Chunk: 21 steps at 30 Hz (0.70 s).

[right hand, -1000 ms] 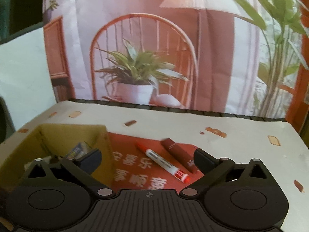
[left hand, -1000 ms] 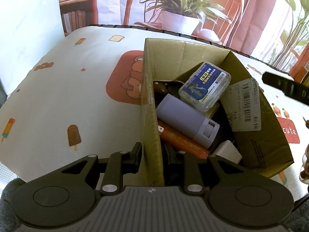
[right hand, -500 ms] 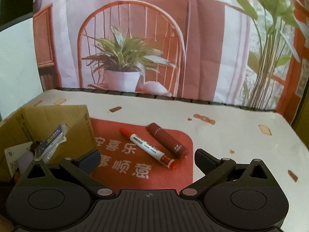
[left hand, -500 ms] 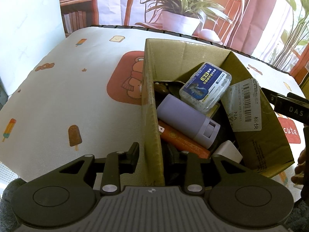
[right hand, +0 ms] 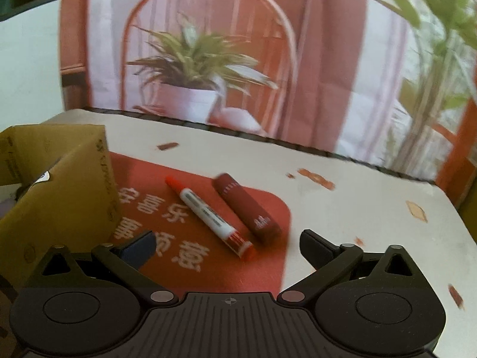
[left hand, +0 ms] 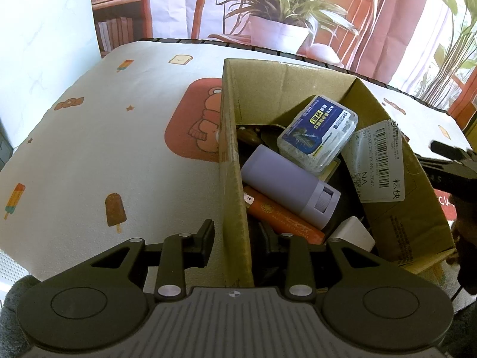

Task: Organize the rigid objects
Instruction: 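Move the right gripper back toward the white-and-red marker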

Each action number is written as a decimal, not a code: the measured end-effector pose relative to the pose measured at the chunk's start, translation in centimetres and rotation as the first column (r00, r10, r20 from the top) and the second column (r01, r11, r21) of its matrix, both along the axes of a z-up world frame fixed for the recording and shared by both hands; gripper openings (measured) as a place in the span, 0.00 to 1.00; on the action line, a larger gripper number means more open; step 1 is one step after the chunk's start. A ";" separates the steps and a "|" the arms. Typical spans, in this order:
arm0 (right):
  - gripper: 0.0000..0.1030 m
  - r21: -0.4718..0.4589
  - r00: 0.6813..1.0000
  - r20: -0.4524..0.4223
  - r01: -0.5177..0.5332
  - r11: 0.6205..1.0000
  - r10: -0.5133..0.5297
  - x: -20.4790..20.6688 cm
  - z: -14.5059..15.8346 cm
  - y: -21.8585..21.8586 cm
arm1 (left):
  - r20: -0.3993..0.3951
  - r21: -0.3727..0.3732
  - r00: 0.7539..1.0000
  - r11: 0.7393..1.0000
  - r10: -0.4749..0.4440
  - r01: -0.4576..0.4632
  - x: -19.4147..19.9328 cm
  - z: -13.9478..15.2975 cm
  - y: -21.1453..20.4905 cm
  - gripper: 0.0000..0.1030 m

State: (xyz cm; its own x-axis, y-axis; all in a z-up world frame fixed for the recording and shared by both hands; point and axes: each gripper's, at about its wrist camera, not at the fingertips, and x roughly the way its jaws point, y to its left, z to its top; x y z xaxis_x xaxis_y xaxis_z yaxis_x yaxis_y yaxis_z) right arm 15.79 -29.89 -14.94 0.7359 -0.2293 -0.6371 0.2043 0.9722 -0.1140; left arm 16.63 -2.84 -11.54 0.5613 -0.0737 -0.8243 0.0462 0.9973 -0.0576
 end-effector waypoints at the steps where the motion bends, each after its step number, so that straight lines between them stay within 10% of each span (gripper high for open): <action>1: 0.89 -0.005 1.000 -0.004 -0.025 1.000 0.025 0.4 -0.1 0.0 | -0.001 0.000 1.000 1.000 0.000 0.000 0.0 0.0 0.0 0.33; 9: 0.56 -0.018 0.984 -0.085 -0.157 0.987 0.155 4.6 -1.7 0.4 | -0.007 0.004 1.000 1.000 -0.003 0.003 0.2 -0.1 0.0 0.34; 21: 0.43 0.075 0.983 -0.110 -0.140 0.987 0.148 7.3 -2.4 -1.2 | -0.010 0.002 1.000 1.000 -0.003 0.003 0.3 -0.2 -0.2 0.34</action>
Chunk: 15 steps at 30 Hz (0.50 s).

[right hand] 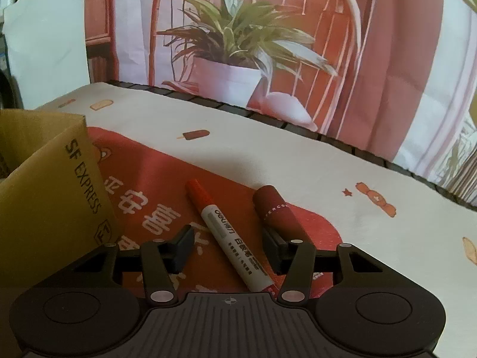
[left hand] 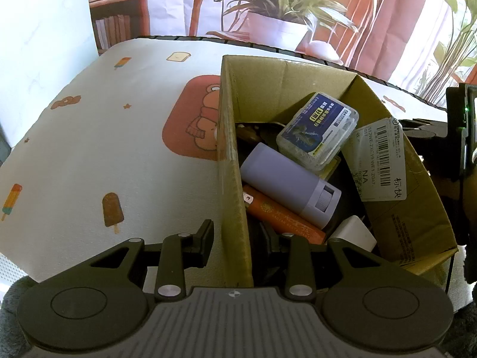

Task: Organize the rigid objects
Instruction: 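Move the right gripper back toward the white-and-red marker, then close the right gripper on the marker and lift it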

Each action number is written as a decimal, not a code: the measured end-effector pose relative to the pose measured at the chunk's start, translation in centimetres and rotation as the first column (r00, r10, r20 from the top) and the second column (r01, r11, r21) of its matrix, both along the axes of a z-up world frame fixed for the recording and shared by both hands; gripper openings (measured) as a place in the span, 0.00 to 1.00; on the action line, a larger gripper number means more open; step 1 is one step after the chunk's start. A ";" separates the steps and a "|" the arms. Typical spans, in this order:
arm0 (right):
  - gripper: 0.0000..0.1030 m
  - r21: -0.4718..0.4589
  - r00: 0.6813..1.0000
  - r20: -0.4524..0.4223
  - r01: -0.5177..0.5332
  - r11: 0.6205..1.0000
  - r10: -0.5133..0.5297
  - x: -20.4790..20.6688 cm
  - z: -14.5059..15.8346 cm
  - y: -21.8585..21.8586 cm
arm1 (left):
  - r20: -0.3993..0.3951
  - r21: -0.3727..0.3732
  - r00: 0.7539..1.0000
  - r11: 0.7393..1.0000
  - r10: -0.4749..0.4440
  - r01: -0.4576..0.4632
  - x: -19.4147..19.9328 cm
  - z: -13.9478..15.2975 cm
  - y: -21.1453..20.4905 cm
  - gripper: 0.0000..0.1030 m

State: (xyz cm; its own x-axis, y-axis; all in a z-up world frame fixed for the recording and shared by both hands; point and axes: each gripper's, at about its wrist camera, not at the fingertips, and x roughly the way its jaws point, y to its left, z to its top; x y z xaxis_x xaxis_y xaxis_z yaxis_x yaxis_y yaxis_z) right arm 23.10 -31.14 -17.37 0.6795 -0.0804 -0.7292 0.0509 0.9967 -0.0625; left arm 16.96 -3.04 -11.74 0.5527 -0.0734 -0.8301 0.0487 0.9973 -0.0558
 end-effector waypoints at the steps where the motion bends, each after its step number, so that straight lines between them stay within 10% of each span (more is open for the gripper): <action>1: 0.41 0.015 1.000 -0.002 0.001 1.000 -0.001 0.1 0.0 -0.1 | 0.000 0.000 1.000 1.000 0.000 0.000 0.0 0.0 0.0 0.34; 9: 0.14 0.029 1.000 -0.008 -0.009 1.000 0.009 -0.4 0.2 0.7 | -0.001 -0.001 1.000 1.000 0.001 -0.001 0.0 0.0 0.0 0.34; 15: 0.13 0.063 1.000 -0.020 0.023 0.998 -0.022 -1.5 0.6 0.9 | -0.001 -0.001 1.000 1.000 0.001 -0.001 0.0 0.0 -0.1 0.34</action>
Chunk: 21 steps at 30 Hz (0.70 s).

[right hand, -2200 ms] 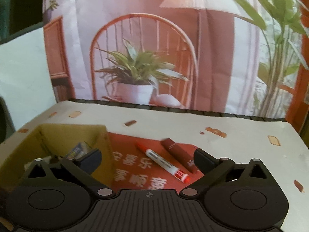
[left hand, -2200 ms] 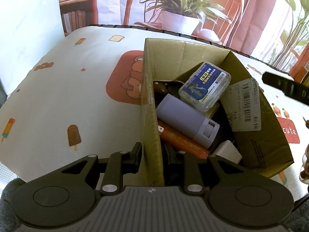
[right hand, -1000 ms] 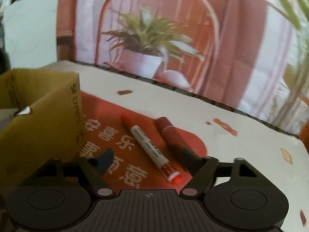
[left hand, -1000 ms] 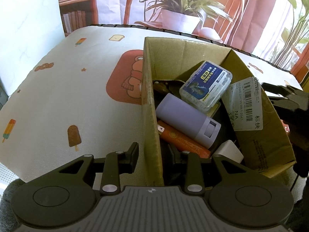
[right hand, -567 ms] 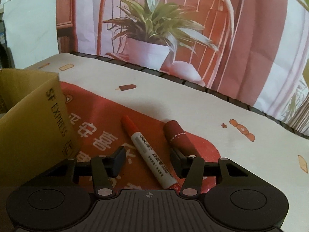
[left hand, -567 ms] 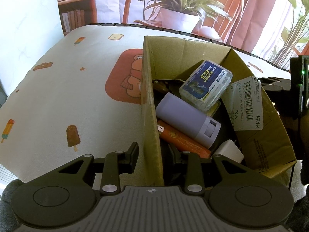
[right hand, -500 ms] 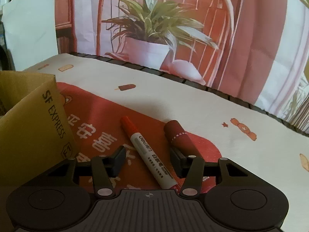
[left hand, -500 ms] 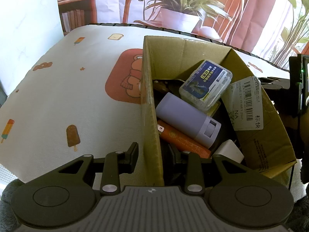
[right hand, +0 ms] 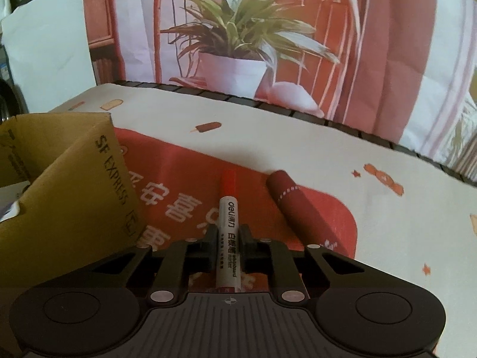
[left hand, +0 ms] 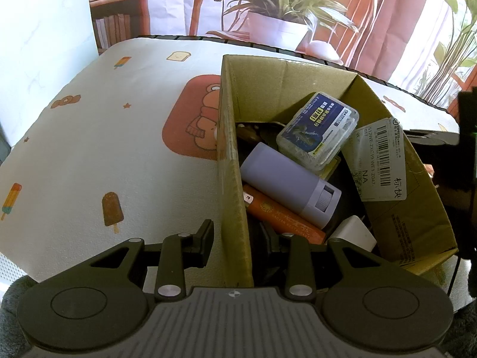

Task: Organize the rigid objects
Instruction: 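Close the right gripper on the marker and lift it, then carry the marker over the box and drop it inside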

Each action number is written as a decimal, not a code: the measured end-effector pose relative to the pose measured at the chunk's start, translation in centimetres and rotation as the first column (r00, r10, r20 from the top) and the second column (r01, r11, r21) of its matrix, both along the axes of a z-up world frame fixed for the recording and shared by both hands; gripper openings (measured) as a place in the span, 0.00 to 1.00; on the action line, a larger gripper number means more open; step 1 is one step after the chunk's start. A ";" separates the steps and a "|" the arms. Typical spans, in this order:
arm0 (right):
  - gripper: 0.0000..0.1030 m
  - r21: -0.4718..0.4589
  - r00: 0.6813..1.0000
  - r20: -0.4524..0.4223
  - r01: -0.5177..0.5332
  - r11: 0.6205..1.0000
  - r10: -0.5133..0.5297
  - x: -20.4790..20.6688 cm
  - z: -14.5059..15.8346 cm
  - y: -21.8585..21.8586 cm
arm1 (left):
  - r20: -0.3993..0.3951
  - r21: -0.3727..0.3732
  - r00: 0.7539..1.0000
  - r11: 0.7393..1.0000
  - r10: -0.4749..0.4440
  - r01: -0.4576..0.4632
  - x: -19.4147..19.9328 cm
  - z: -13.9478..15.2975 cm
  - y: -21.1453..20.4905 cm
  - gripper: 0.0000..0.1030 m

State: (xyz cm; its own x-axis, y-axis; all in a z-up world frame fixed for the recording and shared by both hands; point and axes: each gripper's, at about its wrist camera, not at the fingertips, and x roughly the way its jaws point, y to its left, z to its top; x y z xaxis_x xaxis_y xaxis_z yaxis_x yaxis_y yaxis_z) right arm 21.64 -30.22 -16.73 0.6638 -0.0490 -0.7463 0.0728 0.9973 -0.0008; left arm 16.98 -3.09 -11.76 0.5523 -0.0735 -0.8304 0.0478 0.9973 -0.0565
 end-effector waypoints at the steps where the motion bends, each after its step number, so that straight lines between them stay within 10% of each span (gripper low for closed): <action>1: 0.13 0.013 1.000 0.000 0.006 1.000 -0.006 -0.4 0.1 0.1 | 0.000 0.000 1.000 1.000 0.000 0.000 0.0 0.0 0.0 0.34; 9: 0.13 0.267 0.982 0.105 0.123 0.956 -0.156 -4.9 1.1 -1.0 | -0.001 0.000 1.000 1.000 0.001 -0.001 0.0 0.0 0.0 0.34; 21: 0.13 0.315 0.943 0.315 0.000 0.949 -0.104 -7.5 8.9 1.4 | 0.001 0.002 1.000 1.000 0.002 -0.002 -0.1 -0.1 -0.3 0.34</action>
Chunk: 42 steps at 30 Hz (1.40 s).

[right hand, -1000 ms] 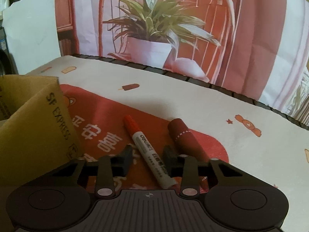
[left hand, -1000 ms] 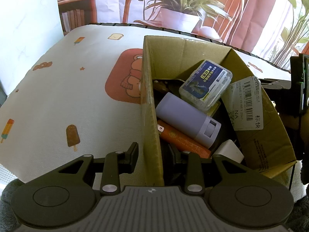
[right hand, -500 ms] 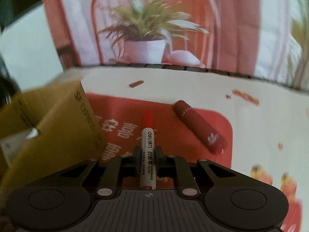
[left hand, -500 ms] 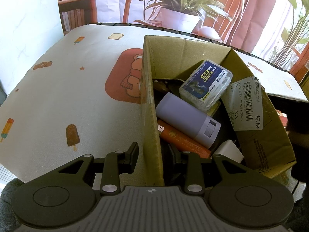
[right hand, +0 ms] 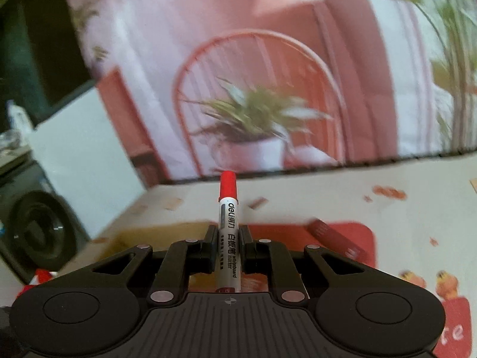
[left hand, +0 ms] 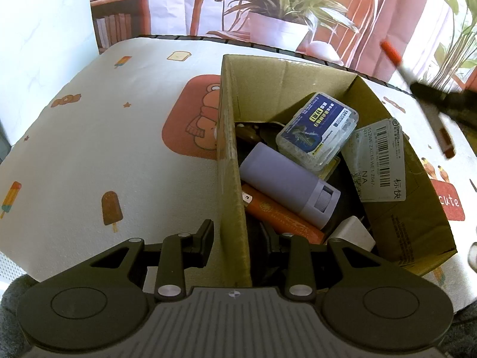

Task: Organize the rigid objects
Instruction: 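Carry the marker over the box and drop it inside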

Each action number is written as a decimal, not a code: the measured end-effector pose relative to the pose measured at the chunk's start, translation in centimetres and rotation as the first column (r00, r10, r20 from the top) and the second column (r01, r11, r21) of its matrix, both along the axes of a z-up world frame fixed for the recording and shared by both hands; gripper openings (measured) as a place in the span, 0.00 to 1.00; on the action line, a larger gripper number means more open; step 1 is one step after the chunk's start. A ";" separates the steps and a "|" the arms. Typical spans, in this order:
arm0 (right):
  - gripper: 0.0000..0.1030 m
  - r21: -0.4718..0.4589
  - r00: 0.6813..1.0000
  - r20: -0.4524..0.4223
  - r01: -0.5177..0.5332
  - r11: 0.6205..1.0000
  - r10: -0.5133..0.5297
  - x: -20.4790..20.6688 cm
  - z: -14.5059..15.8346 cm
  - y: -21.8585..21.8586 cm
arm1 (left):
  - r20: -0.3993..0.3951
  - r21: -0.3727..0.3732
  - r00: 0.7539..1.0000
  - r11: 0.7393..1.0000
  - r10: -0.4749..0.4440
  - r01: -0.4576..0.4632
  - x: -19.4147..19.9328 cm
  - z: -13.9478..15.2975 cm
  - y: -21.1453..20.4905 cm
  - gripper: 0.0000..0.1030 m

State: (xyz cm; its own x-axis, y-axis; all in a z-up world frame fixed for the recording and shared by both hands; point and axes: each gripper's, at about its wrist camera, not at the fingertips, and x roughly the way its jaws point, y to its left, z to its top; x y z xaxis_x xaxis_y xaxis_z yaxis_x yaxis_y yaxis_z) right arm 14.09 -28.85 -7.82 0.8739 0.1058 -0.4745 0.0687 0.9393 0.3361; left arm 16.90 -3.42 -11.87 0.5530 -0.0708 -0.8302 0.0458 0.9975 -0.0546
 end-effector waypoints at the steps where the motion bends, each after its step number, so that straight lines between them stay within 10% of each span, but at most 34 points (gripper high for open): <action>1: 0.13 0.000 1.000 0.009 -0.020 1.000 0.020 0.0 0.5 0.5 | 0.000 0.000 1.000 1.000 0.000 0.000 0.0 0.0 0.0 0.34; 22: 0.13 -0.004 0.933 -0.230 -0.286 0.958 0.278 1.5 -2.1 10.5 | 0.002 -0.004 1.000 1.000 -0.001 0.001 -0.1 0.1 -0.2 0.34; 42: 0.23 0.020 0.915 -0.240 -0.328 0.944 0.323 1.5 -2.3 10.8 | 0.001 -0.005 1.000 1.000 0.001 -0.001 0.0 0.1 -0.2 0.34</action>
